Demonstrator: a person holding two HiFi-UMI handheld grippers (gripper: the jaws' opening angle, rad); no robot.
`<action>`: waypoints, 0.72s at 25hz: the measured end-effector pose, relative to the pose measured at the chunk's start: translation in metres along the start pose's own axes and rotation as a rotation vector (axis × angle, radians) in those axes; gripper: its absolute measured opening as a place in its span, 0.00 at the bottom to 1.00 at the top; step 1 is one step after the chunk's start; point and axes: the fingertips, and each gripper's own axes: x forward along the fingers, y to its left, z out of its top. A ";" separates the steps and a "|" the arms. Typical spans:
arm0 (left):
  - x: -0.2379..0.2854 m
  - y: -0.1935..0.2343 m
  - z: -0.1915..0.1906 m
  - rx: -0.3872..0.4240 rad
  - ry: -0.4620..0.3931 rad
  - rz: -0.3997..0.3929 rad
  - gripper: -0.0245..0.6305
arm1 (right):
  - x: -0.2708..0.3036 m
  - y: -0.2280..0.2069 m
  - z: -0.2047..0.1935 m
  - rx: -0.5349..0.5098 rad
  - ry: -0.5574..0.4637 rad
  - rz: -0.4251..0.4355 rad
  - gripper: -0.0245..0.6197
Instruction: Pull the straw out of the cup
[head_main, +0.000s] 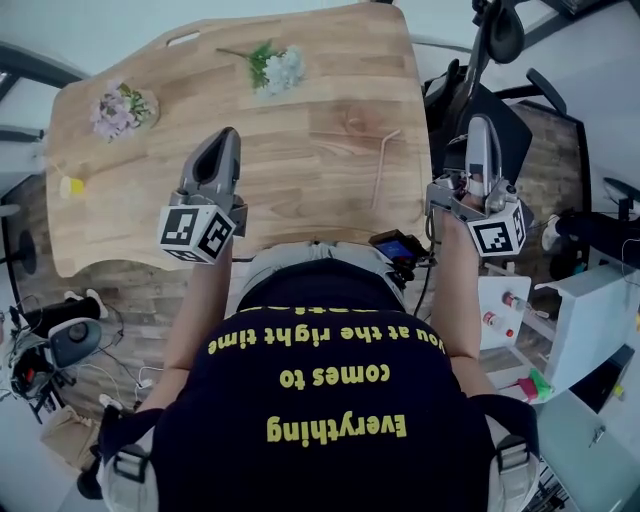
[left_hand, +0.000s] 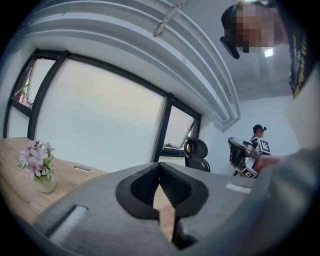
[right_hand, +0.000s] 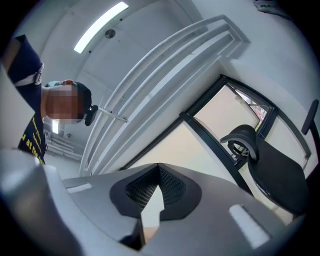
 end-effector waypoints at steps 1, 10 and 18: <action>-0.001 0.000 0.000 0.000 0.000 0.002 0.04 | 0.001 0.003 0.000 -0.031 0.011 0.001 0.05; -0.003 0.004 -0.004 -0.001 0.007 0.010 0.04 | -0.009 0.012 0.002 -0.167 0.041 -0.062 0.05; 0.002 0.000 -0.005 0.001 0.006 0.001 0.04 | -0.015 0.012 -0.004 -0.240 0.061 -0.101 0.05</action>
